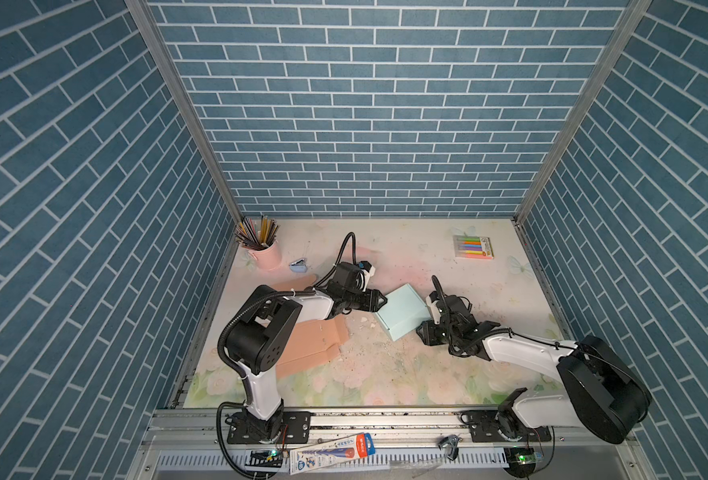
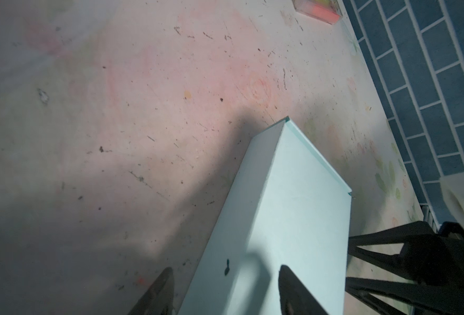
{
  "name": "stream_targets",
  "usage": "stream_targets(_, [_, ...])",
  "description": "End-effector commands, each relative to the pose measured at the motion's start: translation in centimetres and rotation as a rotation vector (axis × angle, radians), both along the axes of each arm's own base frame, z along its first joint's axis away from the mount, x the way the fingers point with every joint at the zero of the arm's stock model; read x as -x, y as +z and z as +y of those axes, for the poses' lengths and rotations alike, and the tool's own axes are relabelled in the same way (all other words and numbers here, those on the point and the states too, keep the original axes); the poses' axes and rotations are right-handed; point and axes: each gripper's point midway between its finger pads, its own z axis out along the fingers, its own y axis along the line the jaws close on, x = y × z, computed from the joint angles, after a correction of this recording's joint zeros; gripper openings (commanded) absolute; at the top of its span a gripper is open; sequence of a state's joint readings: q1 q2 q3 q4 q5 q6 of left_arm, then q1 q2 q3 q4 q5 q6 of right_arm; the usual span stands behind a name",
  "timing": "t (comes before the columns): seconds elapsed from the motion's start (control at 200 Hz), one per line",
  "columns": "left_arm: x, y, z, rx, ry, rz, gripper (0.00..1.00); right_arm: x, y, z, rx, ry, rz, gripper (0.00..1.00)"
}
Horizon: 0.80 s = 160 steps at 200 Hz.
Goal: Fold the paper box
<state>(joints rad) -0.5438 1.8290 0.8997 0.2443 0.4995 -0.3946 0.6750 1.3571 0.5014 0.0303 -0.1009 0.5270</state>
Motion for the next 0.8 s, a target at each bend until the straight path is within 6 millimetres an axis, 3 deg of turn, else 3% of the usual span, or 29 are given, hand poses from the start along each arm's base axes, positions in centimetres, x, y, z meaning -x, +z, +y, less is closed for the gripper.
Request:
stream_targets(0.0, [0.6,1.1,-0.8,0.031,-0.024,-0.023,0.62,-0.4,0.4,0.5,-0.014,-0.006,-0.006,0.48])
stream_targets(0.795, [5.7,1.4,-3.0,0.084,-0.082,0.015,0.61,-0.6,-0.5,1.1,-0.013,0.008,-0.004,0.47])
